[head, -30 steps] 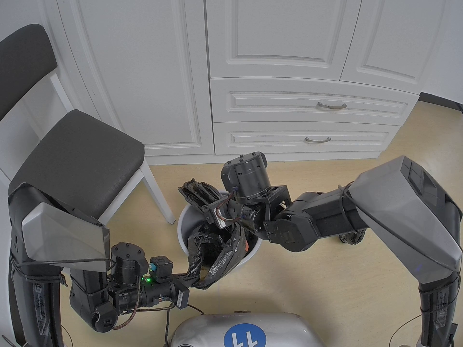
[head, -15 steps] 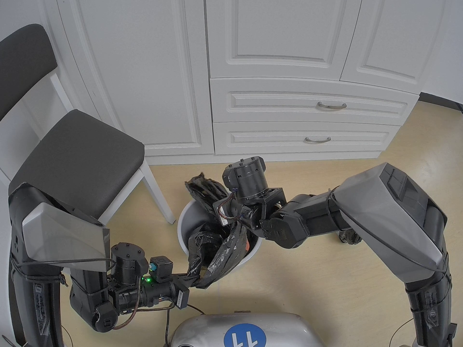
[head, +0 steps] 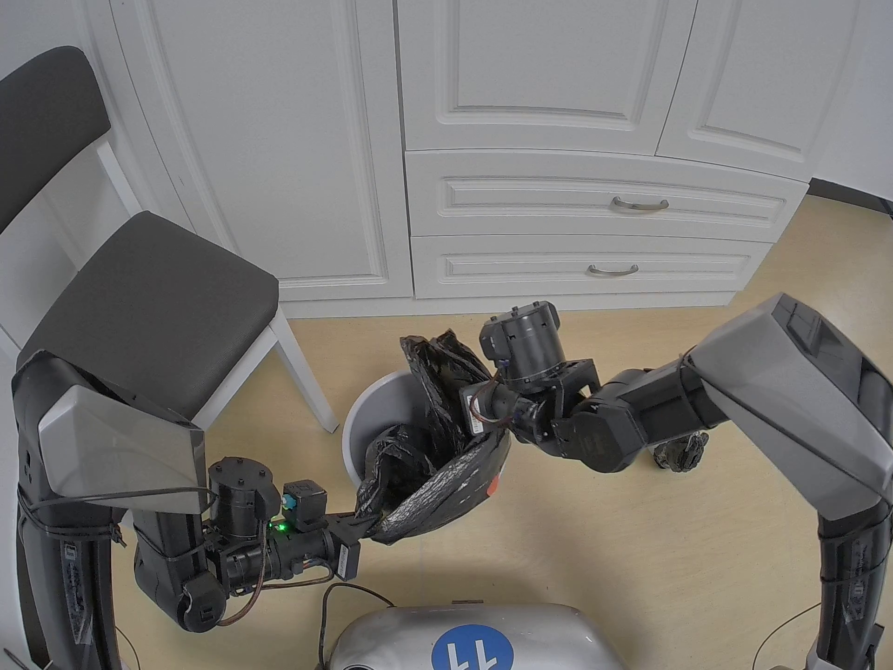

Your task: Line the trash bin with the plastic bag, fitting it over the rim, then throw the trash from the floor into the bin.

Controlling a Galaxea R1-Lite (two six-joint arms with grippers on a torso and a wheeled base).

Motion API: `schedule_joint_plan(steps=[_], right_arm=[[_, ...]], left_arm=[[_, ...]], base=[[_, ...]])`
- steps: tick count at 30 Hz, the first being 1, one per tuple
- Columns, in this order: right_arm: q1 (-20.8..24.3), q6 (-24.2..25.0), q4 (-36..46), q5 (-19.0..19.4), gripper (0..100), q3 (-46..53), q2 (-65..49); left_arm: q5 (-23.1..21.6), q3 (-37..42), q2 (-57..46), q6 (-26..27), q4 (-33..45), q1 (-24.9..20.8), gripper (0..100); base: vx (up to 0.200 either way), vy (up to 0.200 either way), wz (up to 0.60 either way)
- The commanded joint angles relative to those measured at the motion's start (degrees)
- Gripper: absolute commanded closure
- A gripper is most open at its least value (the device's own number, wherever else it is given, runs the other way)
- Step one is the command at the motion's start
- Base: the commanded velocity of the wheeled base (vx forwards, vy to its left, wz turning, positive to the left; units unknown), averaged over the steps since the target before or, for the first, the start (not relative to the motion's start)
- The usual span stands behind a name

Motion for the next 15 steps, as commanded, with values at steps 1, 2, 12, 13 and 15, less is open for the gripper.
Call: schedule_joint_plan(steps=[1,2,12,13,15], right_arm=[[-2.52,3.49,-3.41,-0.07,100,14.44,-10.99],[-2.69,3.66,-4.91,-0.25,100,17.08,-12.22],[-0.76,3.22,-29.96,-4.03,100,38.00,-12.92],[-0.67,3.22,-31.45,-4.03,100,38.88,-12.48],[-0.67,3.31,-33.12,-3.94,100,40.11,-11.52]], left_arm=[[4.01,-4.43,-0.61,-0.24,-0.02,3.83,100],[5.50,-5.31,-0.61,-0.51,-0.02,4.18,100],[17.54,-16.65,0.62,-7.80,0.07,4.01,100],[18.42,-17.18,1.15,-7.98,0.07,4.01,100],[18.95,-17.71,1.68,-7.98,-0.02,4.01,100]], base=[[0.000,0.000,0.00],[0.000,0.000,0.00],[0.000,0.000,0.00],[0.000,0.000,0.00],[0.000,0.000,0.00]])
